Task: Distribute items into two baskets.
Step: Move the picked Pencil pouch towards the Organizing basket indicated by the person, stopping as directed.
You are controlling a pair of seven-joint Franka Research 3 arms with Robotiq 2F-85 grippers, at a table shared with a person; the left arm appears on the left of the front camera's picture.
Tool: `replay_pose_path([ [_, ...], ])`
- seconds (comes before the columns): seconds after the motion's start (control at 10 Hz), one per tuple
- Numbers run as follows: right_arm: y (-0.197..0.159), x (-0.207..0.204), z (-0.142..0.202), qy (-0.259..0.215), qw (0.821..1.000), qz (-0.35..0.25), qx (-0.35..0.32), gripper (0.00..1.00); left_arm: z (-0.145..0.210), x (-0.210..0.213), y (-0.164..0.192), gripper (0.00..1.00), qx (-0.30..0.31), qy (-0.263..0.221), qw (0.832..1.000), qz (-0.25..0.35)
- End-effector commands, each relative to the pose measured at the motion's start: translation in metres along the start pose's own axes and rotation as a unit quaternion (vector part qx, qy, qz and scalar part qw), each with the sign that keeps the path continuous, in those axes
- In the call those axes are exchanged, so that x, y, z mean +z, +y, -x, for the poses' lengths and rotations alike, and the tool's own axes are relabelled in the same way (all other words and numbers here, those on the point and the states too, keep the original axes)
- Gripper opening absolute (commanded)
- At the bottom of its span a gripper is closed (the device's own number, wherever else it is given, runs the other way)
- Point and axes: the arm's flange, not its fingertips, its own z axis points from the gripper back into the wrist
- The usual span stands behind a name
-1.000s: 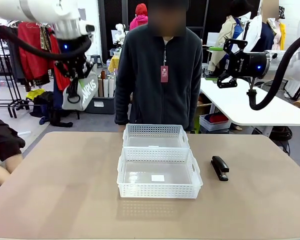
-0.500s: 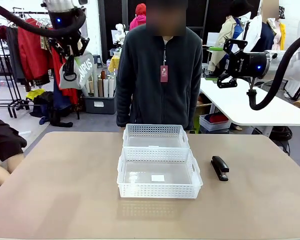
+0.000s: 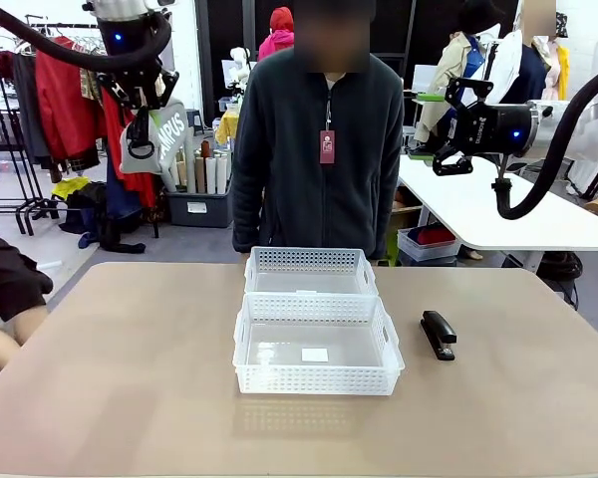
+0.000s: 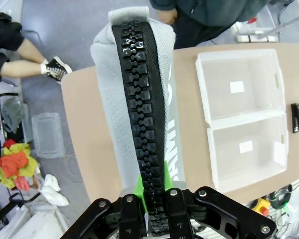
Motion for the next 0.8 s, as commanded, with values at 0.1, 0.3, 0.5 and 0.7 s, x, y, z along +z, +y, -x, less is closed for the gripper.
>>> replay_pose_path([
  [0.1, 0.0013, 0.0009, 0.0006, 0.000, 1.000, 0.002, 0.002, 1.00, 0.0024, 0.0024, 0.0014, 0.00, 0.000, -0.001, 1.000, -0.001],
  [0.3, 0.0013, 0.0009, 0.0006, 0.000, 1.000, 0.002, 0.002, 1.00, 0.0024, 0.0024, 0.0014, 0.00, 0.000, -0.001, 1.000, -0.001],
  [0.5, 0.0013, 0.0009, 0.0006, 0.000, 1.000, 0.002, 0.002, 1.00, 0.0024, 0.0024, 0.0014, 0.00, 0.000, -0.001, 1.000, -0.001],
  [0.7, 0.0013, 0.0009, 0.0006, 0.000, 1.000, 0.002, 0.002, 1.00, 0.0024, 0.0024, 0.0014, 0.00, 0.000, -0.001, 1.000, -0.001],
])
